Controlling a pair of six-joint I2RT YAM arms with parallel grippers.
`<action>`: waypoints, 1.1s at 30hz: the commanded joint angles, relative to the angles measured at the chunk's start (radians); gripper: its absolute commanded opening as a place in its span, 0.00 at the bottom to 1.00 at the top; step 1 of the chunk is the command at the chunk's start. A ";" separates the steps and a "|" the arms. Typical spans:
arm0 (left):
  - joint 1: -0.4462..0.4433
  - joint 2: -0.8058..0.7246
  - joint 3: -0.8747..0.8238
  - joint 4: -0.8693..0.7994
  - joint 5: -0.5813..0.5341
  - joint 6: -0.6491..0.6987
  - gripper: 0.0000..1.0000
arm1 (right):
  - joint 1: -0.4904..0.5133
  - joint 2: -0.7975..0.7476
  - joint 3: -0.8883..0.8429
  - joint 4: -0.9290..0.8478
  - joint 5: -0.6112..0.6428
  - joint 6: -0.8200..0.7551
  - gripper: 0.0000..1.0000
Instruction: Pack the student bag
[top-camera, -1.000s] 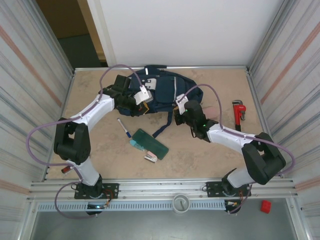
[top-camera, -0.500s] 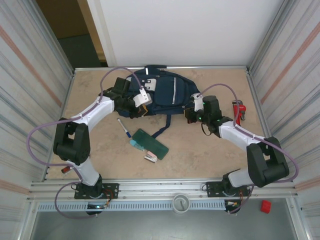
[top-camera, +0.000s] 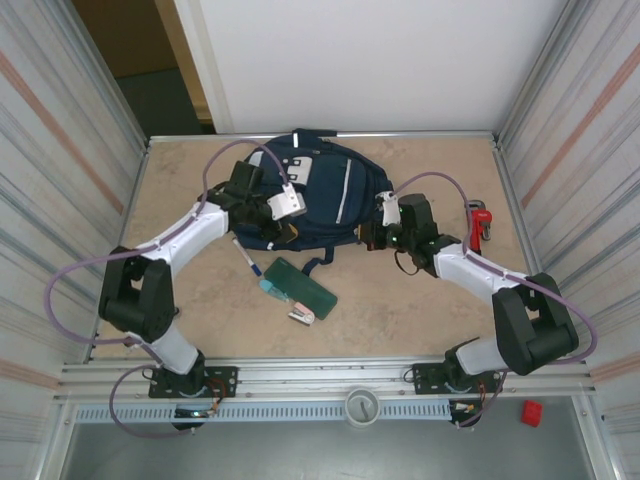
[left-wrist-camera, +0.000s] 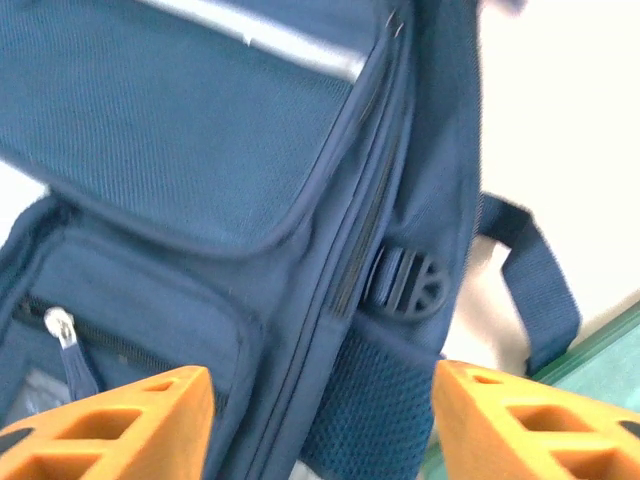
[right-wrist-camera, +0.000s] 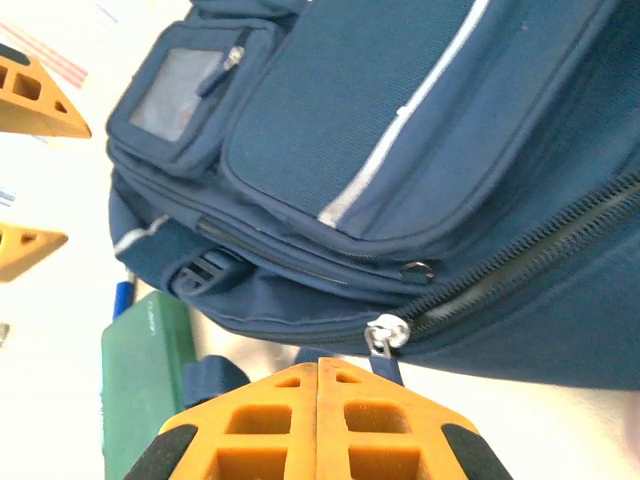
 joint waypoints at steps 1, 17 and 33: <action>-0.062 -0.025 -0.005 0.080 0.023 0.043 0.63 | 0.004 0.022 0.030 0.032 -0.015 0.043 0.00; -0.269 0.286 0.073 0.225 -0.265 0.110 0.62 | -0.110 -0.072 -0.053 -0.057 0.074 0.047 0.06; -0.123 0.197 0.124 0.107 0.198 -0.054 0.03 | 0.175 -0.303 -0.147 -0.045 0.547 -0.371 0.63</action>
